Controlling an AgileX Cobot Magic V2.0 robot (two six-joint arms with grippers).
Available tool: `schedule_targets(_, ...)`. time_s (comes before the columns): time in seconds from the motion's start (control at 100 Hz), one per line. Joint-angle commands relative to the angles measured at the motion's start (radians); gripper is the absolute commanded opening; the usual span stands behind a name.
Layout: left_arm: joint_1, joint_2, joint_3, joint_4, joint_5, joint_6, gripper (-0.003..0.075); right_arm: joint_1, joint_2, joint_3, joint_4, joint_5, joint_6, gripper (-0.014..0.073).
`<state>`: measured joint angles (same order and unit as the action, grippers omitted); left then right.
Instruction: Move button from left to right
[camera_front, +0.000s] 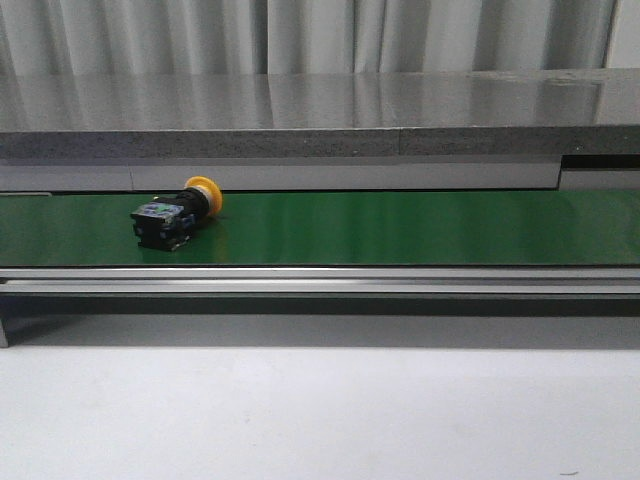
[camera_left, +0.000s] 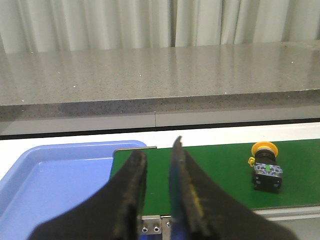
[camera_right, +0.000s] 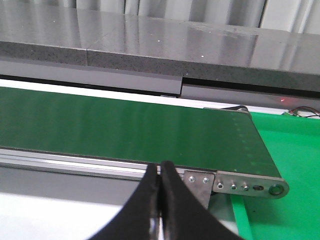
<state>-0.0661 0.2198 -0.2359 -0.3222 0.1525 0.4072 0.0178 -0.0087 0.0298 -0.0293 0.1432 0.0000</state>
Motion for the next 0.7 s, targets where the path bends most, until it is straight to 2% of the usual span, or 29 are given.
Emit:
schedule_targets(0.0, -0.009, 0.008, -0.028, -0.010, -0.085, 0.001, 0.0005, 0.000, -0.017, -0.007, -0.008, -0.087, 0.000, -0.0068)
schedule_targets(0.22, -0.009, 0.008, -0.028, -0.010, -0.085, 0.001, 0.0005, 0.000, -0.017, -0.007, -0.008, -0.091, 0.000, -0.0068)
schedule_targets(0.47, -0.009, 0.008, -0.028, -0.010, -0.085, 0.001, 0.0005, 0.000, -0.017, -0.032, -0.008, -0.167, 0.000, -0.0068)
schedule_targets(0.58, -0.009, 0.008, -0.028, -0.010, -0.085, 0.001, 0.0005, 0.000, -0.011, -0.086, -0.008, -0.143, 0.000, -0.0068)
schedule_targets(0.69, -0.009, 0.008, -0.028, -0.010, -0.085, 0.001, 0.0005, 0.000, 0.028, -0.173, -0.008, -0.053, 0.000, -0.0068)
